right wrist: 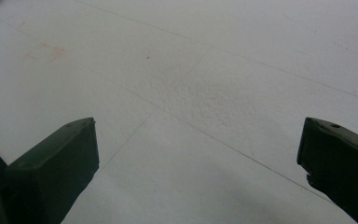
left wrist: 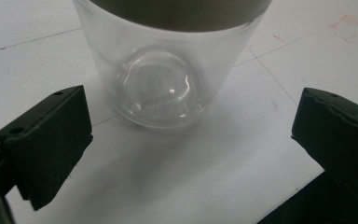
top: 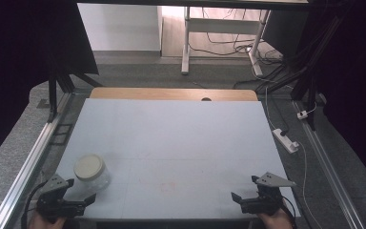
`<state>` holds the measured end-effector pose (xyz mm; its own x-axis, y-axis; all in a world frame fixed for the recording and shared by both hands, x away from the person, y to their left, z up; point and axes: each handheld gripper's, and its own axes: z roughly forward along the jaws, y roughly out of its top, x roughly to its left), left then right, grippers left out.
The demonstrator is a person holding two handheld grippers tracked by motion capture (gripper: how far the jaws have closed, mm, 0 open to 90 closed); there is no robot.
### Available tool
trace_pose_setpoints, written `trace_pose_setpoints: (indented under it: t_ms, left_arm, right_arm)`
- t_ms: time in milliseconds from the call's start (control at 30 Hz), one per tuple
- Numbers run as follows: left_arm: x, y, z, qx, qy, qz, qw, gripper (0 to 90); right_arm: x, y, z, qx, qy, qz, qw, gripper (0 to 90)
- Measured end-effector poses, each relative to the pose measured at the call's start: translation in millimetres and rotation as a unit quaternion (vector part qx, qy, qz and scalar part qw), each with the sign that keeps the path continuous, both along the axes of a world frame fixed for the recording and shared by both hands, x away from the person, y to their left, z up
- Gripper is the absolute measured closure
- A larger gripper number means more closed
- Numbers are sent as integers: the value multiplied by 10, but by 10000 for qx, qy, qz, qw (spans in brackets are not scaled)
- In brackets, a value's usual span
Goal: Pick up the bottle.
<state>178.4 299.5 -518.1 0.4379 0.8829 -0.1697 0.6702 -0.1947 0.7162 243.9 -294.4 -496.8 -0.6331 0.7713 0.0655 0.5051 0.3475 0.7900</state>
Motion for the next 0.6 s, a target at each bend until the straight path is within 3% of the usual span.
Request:
trace_pose_setpoints:
  t_ms: [200, 300, 467, 600]
  left_arm:
    - [67, 24, -16, -137, -123, -120, 9998, 0]
    - [114, 10, -25, -97, -354, -220, 9991, 0]
    - [152, -2, -32, -157, -457, -218, 9986, 0]
    - [192, -21, -34, -70, -548, -171, 9983, 0]
  right_arm:
    - [3, 2, -1, -3, 14, 10, 10000, 0]
    - [5, 2, -1, -13, 26, 14, 10000, 0]
    - [8, 4, -3, -18, 34, 4, 10000, 0]
    - [10, 5, -3, -26, 40, 3, 10000, 0]
